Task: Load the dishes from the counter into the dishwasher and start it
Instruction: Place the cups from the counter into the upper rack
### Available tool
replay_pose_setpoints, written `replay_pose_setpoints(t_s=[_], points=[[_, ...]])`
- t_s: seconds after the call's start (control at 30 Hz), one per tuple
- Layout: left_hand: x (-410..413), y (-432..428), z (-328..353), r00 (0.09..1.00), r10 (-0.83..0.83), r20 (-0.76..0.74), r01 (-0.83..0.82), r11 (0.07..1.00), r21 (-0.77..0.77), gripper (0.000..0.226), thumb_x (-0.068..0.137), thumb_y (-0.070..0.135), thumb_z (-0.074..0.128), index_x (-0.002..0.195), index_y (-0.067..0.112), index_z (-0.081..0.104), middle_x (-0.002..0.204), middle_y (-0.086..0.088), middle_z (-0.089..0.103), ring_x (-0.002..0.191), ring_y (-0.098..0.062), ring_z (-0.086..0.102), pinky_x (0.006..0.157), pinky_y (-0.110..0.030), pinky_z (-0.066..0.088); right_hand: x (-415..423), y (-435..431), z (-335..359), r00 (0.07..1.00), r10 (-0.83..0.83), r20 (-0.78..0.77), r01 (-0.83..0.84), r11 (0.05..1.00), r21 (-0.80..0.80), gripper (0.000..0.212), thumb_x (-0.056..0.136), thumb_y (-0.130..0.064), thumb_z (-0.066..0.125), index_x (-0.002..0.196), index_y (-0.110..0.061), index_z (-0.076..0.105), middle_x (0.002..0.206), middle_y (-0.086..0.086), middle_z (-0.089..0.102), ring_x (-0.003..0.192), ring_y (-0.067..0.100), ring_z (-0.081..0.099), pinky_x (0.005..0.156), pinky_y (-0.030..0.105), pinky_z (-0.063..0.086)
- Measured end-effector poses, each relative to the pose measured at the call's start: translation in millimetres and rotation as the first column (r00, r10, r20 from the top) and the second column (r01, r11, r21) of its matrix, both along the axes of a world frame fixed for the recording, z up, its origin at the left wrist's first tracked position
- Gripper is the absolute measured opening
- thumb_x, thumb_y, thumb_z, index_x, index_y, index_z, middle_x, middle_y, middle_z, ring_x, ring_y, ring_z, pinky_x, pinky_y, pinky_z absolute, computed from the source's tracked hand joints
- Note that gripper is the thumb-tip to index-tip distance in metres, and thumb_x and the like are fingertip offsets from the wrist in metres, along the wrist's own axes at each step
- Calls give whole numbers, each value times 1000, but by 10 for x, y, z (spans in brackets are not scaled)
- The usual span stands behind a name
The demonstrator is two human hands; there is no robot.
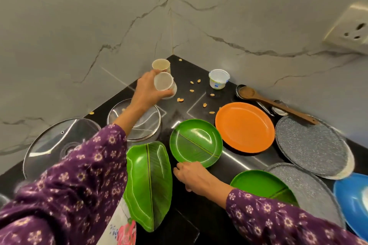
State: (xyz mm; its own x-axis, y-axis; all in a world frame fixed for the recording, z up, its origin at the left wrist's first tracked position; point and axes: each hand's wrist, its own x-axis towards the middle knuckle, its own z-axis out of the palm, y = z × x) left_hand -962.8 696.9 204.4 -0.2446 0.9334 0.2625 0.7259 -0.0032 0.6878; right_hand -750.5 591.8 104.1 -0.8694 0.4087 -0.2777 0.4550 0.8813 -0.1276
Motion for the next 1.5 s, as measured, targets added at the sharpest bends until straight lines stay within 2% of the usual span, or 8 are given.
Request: replay_pose_setpoints(t_s=[0.1, 0.2, 0.3, 0.4, 0.47, 0.53, 0.87, 1.5], points=[[306, -383, 122, 998, -64, 22, 64, 997, 33, 69, 63, 46, 83, 120, 18, 58, 110, 3, 60, 96, -11, 55, 79, -18, 41, 78, -92, -21, 996, -46, -82, 46, 999, -12, 35, 57, 4, 71, 88, 0, 57, 88, 16, 59, 77, 35, 59, 50, 33, 33], [612, -789, 192, 986, -152, 63, 149, 987, 51, 76, 59, 51, 81, 123, 17, 57, 114, 3, 60, 99, -9, 56, 83, -18, 45, 247, -285, -89, 943, -267, -200, 262, 964, -54, 32, 79, -8, 63, 110, -4, 57, 112, 13, 57, 99, 32, 56, 68, 40, 45], [904, -1127, 246, 973, -226, 44, 223, 973, 56, 79, 58, 42, 87, 125, 14, 57, 117, 0, 61, 103, -12, 57, 90, -27, 47, 443, -530, -45, 568, -738, -365, 518, 665, -537, 27, 85, -22, 66, 109, -10, 65, 104, 7, 65, 84, 18, 59, 77, 31, 46], [1176, -1388, 279, 956, -294, 15, 293, 955, 45, 79, 57, 38, 89, 125, 16, 57, 115, 1, 62, 102, -12, 57, 90, -31, 48, 697, -728, 170, -6, -980, -197, 216, 191, -957, 26, 88, -40, 60, 93, -15, 63, 88, 9, 66, 65, 13, 57, 59, 26, 47], [1388, -1575, 308, 930, -367, 0, 367, 930, 21, 79, 57, 38, 89, 126, 17, 56, 115, 2, 62, 102, -11, 57, 89, -31, 49, 949, -859, 346, -139, -985, 105, -147, -84, -986, 50, 95, -54, 36, 103, -10, 59, 94, 12, 66, 70, 17, 60, 57, 25, 50], [1627, -1785, 330, 889, -457, -19, 457, 890, -4, 78, 57, 39, 89, 125, 18, 57, 115, 3, 62, 101, -10, 57, 88, -30, 49, 1241, -1043, 520, -124, -968, 217, -370, -158, -916, 70, 91, -66, 21, 115, -9, 54, 108, 17, 66, 80, 25, 64, 61, 29, 54], [2851, -2795, 112, 594, -803, 54, 804, 590, -78, 71, 57, 31, 90, 118, 18, 57, 105, 9, 63, 93, -2, 58, 78, -22, 48, 2252, -2320, 493, -196, -952, 236, -600, -74, -797, 62, 93, -61, 31, 125, -13, 53, 100, 14, 67, 82, 27, 65, 67, 29, 55], [5727, -4464, -593, 71, -996, 60, 933, 46, -356, 92, 73, 55, 70, 143, 11, 30, 140, -11, 44, 127, -23, 46, 101, -33, 39, 4536, -5699, -226, -830, -238, 504, -556, 305, -773, 43, 92, -36, 49, 127, -10, 50, 112, 19, 54, 86, 27, 57, 62, 31, 57]])
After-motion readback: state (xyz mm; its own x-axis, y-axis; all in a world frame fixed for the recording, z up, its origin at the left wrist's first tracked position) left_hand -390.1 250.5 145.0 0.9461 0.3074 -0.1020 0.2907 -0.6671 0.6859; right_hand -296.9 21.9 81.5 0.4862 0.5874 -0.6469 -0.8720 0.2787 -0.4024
